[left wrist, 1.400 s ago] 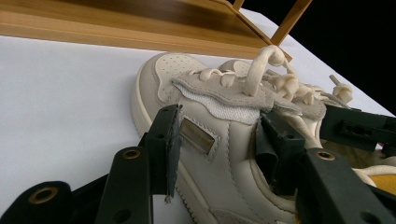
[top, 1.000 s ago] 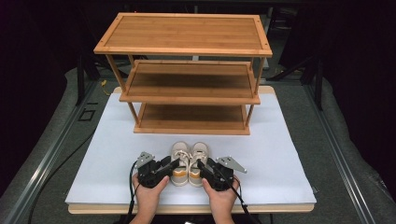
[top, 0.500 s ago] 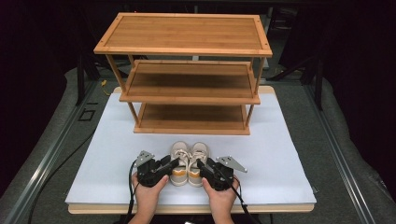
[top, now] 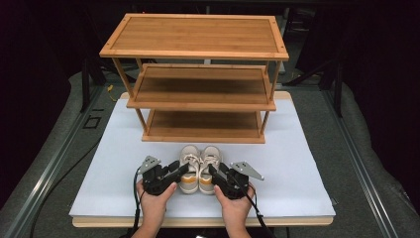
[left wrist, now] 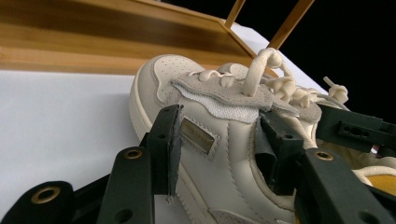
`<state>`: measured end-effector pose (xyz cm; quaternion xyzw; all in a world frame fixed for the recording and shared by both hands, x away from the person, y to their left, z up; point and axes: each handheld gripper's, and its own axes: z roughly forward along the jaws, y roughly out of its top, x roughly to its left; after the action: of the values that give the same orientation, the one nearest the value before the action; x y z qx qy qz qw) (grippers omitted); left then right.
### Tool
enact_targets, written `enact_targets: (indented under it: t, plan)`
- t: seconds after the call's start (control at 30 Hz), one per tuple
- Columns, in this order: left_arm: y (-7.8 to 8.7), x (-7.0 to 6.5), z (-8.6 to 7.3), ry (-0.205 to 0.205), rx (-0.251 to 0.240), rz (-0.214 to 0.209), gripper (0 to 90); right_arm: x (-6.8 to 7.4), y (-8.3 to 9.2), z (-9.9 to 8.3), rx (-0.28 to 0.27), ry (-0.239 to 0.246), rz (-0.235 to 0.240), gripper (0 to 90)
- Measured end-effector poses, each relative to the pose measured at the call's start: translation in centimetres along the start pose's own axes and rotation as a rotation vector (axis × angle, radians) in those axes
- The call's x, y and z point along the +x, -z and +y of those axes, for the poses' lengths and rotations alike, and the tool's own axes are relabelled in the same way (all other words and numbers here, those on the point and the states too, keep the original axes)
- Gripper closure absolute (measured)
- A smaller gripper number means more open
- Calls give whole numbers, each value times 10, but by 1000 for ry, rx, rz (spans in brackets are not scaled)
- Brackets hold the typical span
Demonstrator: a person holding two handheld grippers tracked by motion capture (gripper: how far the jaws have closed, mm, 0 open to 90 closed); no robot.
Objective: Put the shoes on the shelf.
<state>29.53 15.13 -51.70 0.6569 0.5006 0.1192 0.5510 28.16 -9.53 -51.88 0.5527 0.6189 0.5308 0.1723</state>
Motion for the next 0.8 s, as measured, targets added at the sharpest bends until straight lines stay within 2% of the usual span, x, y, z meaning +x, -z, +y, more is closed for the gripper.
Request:
enact_targets:
  t: [0.07, 0.23, 0.27, 0.43, 0.6, 0.8]
  plan:
    - [1, 0, 2, 1, -4, -2, 546, 1, 2, 2, 10, 5, 1, 556]
    - [5, -3, 11, -5, -18, -8, 545, 6, 5, 12, -6, 17, -6, 556]
    - [6, -4, 13, -4, -23, -9, 545, 7, 6, 13, -6, 22, 8, 556]
    - [10, -7, 21, -12, -33, -11, 544, 11, 8, 21, -31, 21, 11, 556]
    - [13, -10, 30, -10, -37, -15, 544, 13, 12, 29, -22, 21, 16, 555]
    - [16, -14, 40, -16, -47, -14, 544, 17, 15, 39, -44, 13, 18, 555]
